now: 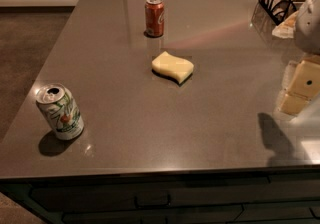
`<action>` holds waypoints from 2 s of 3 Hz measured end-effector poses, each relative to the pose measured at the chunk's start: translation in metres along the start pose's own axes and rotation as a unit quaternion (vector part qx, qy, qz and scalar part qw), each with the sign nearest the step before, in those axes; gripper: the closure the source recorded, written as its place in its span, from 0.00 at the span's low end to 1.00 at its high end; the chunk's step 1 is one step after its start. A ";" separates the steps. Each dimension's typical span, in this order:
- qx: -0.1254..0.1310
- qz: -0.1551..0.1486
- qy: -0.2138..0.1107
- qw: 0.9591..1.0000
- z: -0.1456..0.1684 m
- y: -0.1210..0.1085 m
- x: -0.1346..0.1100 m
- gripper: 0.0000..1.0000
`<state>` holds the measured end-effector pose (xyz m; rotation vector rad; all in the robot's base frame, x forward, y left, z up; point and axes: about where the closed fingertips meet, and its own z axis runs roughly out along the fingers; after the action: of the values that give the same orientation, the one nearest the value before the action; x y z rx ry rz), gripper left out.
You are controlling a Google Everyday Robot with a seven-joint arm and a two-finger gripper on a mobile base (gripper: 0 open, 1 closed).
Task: Move sponge near 7up can
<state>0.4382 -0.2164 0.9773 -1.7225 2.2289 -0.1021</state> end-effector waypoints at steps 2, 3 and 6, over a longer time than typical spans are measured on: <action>-0.003 0.000 0.005 1.000 0.002 -0.005 -0.008 0.00; -0.010 0.012 -0.001 1.000 0.026 -0.022 -0.036 0.00; 0.006 0.094 -0.040 0.995 0.120 -0.100 -0.098 0.00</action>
Offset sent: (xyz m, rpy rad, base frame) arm 0.0137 0.0127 -0.0039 -0.0219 0.0457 -0.0014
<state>0.5882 -0.1332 0.9094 -1.4738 2.3136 -0.0037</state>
